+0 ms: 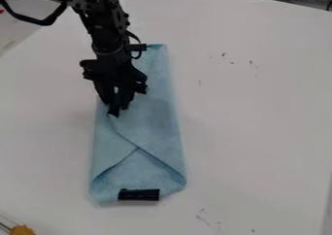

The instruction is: Unfold the cloth from left to bottom right

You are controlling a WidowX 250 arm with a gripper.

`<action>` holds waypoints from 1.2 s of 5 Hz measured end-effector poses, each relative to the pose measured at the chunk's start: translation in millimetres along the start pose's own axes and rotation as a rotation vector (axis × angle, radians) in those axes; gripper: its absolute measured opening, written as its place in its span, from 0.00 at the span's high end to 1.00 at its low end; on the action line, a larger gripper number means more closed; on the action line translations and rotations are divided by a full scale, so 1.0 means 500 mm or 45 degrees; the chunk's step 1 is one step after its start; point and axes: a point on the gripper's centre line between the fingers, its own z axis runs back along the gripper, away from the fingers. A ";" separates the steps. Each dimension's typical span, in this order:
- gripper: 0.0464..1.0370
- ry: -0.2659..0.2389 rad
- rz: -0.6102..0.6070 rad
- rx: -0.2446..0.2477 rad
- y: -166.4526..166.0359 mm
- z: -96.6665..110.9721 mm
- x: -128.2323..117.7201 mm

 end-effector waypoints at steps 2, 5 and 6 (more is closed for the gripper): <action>0.92 0.001 0.004 -0.007 -0.002 0.001 0.002; 0.48 0.002 0.031 -0.013 -0.004 0.000 0.000; 0.17 -0.005 0.037 -0.020 -0.001 -0.001 -0.001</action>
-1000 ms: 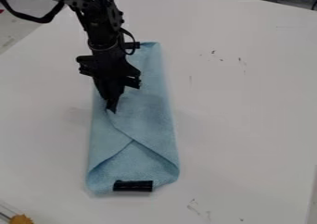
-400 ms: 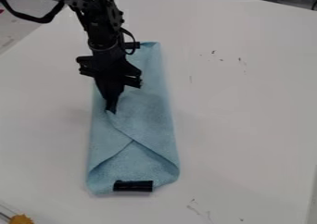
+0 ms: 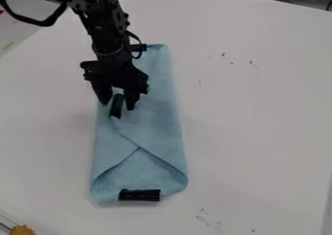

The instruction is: Unfold the cloth from left to bottom right

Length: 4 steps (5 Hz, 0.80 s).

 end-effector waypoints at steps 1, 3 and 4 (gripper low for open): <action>0.03 0.016 0.006 -0.011 0.005 -0.010 -0.005; 0.34 0.035 0.007 -0.027 0.005 -0.019 -0.009; 0.65 0.032 0.002 -0.028 0.006 -0.017 -0.005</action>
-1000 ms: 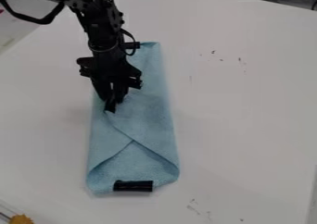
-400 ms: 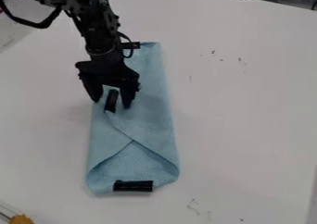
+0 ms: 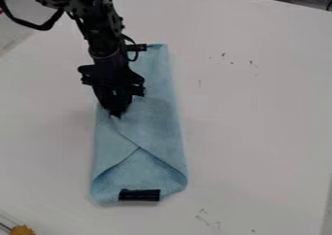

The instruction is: Unfold the cloth from left to bottom right

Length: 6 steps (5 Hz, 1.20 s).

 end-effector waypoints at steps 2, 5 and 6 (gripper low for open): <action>0.96 0.031 -0.010 0.029 -0.004 0.007 0.002; 0.98 -0.130 -0.261 0.100 -0.156 0.091 0.097; 0.98 -0.120 -0.307 0.032 -0.208 0.066 0.108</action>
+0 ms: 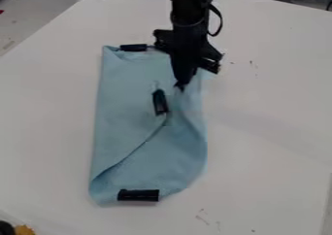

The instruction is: Unfold the cloth from left to bottom right

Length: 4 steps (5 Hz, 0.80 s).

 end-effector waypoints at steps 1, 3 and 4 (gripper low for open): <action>0.98 -0.009 -0.001 -0.064 -0.040 -0.016 0.011; 0.97 -0.005 0.022 -0.140 -0.073 -0.041 0.011; 0.81 -0.014 0.049 -0.160 -0.082 -0.049 0.013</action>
